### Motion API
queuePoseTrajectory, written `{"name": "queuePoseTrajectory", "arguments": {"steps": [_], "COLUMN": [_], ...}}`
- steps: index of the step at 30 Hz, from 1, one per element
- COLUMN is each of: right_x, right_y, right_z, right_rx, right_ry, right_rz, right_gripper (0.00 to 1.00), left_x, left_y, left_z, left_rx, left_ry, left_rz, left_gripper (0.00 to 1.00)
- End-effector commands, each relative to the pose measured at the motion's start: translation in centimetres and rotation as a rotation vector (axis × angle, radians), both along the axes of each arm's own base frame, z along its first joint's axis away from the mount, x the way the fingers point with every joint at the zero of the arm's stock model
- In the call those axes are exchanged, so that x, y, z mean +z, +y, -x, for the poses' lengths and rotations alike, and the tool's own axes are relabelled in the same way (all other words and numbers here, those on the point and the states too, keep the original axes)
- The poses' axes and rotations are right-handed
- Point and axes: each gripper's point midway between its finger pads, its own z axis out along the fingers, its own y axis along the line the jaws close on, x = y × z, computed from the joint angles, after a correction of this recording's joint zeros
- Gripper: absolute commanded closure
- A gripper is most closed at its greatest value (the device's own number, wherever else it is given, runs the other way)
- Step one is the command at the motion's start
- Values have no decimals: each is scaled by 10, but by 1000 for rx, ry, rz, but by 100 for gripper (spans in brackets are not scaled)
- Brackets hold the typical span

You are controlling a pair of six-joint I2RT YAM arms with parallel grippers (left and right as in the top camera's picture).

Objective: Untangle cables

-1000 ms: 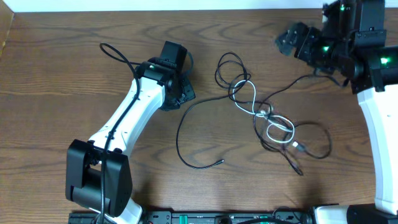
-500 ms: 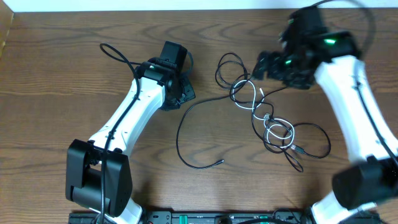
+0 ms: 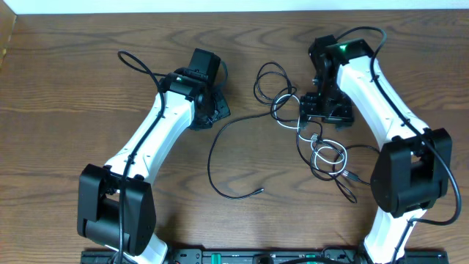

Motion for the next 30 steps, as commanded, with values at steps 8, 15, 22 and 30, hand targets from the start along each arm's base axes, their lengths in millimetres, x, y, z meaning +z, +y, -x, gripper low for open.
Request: {"name": "queuePoseTrajectory", "arguments": {"steps": [8,15,22,30], "right_x": [-52,-17,89,222], "right_y": [-2,-1,6,1], "right_z": [25,6,-30,-64], "right_rx": [-3,-2,82,75], "right_ry": [51,10,-170,-589], "right_rz": [45,29,-27,-43], "right_gripper": [70,99,99,99], "left_x": [-6,-6,-6,-16], "left_y": [1,1,1,1], "left_z": [-2,-2,-3,-3], "left_rx": [-3,-3,-3,-3], "left_ry": [0,-1,-6,20], "left_rz": [-11,-11,-10,-18], "left_gripper": [48,48,48,48]}}
